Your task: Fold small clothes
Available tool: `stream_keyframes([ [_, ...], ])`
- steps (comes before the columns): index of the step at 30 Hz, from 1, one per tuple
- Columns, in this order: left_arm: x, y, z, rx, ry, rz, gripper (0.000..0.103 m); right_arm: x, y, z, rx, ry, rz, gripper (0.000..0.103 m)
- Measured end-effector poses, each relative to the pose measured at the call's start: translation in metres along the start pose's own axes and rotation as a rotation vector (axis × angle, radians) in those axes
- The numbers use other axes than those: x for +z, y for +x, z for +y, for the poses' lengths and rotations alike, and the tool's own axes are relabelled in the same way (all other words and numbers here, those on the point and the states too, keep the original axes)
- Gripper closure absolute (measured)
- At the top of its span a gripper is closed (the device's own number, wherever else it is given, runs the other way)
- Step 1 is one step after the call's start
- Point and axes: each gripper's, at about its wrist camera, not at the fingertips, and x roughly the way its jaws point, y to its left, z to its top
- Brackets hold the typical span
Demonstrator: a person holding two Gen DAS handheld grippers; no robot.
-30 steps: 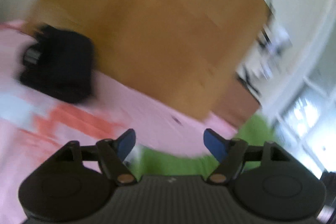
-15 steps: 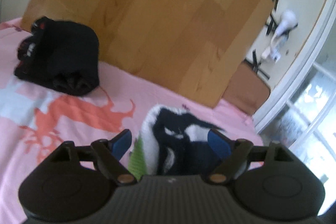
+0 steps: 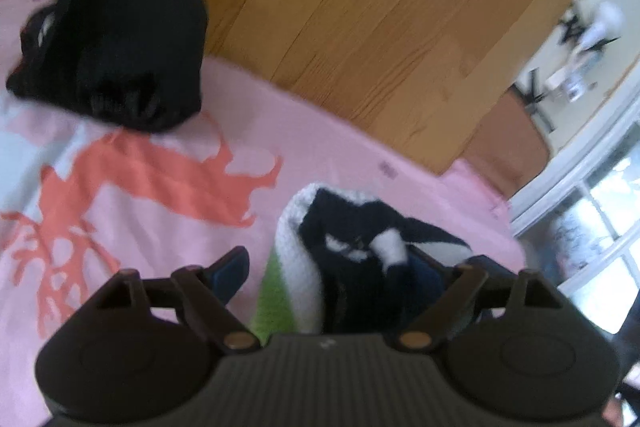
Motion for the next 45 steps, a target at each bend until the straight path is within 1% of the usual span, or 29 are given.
stream_keyframes([
  [2,-0.001,0.017,0.010,-0.024,-0.035,0.045,0.007,-0.013,0.017,-0.001,-0.042,-0.056,0.072,0.067],
  [3,-0.001,0.019,0.011,-0.037,-0.027,0.032,0.007,-0.020,0.020,0.001,-0.051,-0.090,0.067,0.067],
  [5,-0.002,0.021,0.007,-0.025,-0.001,0.030,0.005,-0.024,0.016,0.006,-0.081,-0.123,0.058,0.067],
  [7,-0.005,0.020,0.006,-0.028,0.015,0.019,0.004,-0.027,0.013,0.011,-0.102,-0.153,0.054,0.067],
  [11,-0.008,0.019,0.009,-0.046,0.031,0.003,0.004,-0.034,0.011,0.009,-0.117,-0.157,0.029,0.067],
  [14,-0.008,0.018,0.010,-0.056,0.045,-0.008,0.003,-0.039,0.014,0.012,-0.148,-0.163,0.009,0.067],
  [16,-0.012,0.017,0.011,-0.067,0.062,-0.029,0.002,-0.054,0.005,0.023,-0.150,-0.208,-0.008,0.063],
  [17,-0.014,0.016,0.012,-0.075,0.072,-0.041,0.002,-0.063,0.001,0.031,-0.143,-0.243,-0.005,0.060],
  [19,-0.014,0.014,0.014,-0.082,0.078,-0.045,0.002,-0.086,-0.007,0.051,-0.113,-0.338,0.018,0.059],
  [20,-0.013,0.013,0.015,-0.083,0.076,-0.046,0.001,-0.096,-0.008,0.061,-0.096,-0.384,0.034,0.061],
  [22,-0.013,0.012,0.016,-0.092,0.072,-0.046,0.001,-0.115,-0.014,0.083,-0.134,-0.489,0.006,0.082],
  [23,-0.013,0.012,0.017,-0.093,0.070,-0.046,0.001,-0.119,-0.016,0.091,-0.115,-0.528,0.012,0.096],
  [24,-0.012,0.011,0.018,-0.096,0.068,-0.046,0.001,-0.119,-0.016,0.096,-0.102,-0.540,0.021,0.098],
  [27,-0.012,0.011,0.020,-0.106,0.063,-0.044,0.001,-0.118,-0.015,0.098,-0.105,-0.539,0.021,0.098],
  [31,-0.012,0.011,0.021,-0.108,0.067,-0.043,0.001,-0.113,-0.017,0.091,-0.083,-0.484,0.023,0.098],
  [36,-0.012,0.010,0.023,-0.116,0.068,-0.040,0.001,-0.116,-0.018,0.094,-0.077,-0.488,0.017,0.097],
  [39,-0.012,0.009,0.024,-0.120,0.069,-0.039,0.001,-0.120,-0.028,0.098,0.002,-0.472,0.027,0.097],
  [40,-0.012,0.009,0.024,-0.121,0.069,-0.039,0.001,-0.121,-0.031,0.100,0.013,-0.477,0.017,0.097],
  [41,-0.012,0.009,0.024,-0.121,0.070,-0.039,0.001,-0.120,-0.035,0.100,0.023,-0.476,0.002,0.094],
  [42,-0.012,0.009,0.024,-0.120,0.071,-0.039,0.001,-0.118,-0.039,0.099,0.035,-0.461,-0.014,0.091],
  [45,-0.013,0.009,0.023,-0.121,0.072,-0.039,0.001,-0.109,-0.050,0.091,0.040,-0.385,-0.065,0.087],
])
